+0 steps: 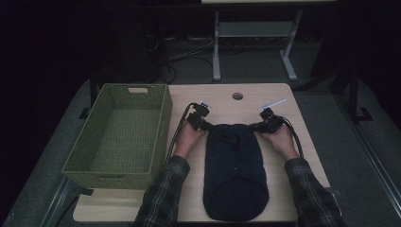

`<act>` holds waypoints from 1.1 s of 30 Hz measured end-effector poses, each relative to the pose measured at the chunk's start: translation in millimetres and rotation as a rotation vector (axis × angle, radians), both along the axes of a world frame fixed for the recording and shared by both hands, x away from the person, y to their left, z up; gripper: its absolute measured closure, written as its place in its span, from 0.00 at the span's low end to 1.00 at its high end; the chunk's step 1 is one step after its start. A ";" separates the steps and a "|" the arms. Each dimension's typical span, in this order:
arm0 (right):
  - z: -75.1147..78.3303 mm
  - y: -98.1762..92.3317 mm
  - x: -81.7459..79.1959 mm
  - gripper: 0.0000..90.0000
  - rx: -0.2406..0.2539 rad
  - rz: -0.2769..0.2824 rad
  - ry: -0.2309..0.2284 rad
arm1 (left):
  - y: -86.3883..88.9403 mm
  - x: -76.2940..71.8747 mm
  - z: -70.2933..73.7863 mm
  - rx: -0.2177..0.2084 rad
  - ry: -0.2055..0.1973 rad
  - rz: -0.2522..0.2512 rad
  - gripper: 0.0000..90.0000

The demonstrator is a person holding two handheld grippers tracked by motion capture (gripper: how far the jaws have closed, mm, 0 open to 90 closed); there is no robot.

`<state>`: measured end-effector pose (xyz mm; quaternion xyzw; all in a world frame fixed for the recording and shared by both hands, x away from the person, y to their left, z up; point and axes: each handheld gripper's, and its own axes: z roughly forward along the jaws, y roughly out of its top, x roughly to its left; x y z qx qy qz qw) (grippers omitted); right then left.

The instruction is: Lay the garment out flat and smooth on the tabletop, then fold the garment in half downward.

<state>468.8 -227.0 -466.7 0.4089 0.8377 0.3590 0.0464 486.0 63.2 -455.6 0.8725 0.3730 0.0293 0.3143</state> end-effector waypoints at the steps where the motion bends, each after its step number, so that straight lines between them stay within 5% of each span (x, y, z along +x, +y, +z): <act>1: 1.1 1.7 -1.1 0.95 -0.017 0.000 -0.007 | -0.1 -0.3 0.8 0.011 -0.004 -0.003 0.94; 6: 5.3 7.6 -5.4 0.96 -0.091 0.005 -0.059 | 1.0 -3.1 4.4 0.024 -0.023 0.009 0.97; 11: 11.0 5.1 -7.1 0.96 -0.102 -0.003 -0.073 | 5.5 -4.3 11.4 -0.009 -0.035 0.018 0.98; 33: 56.1 -4.8 -18.3 0.96 -0.052 -0.035 -0.203 | 4.4 -13.3 61.9 -0.073 -0.169 0.025 0.98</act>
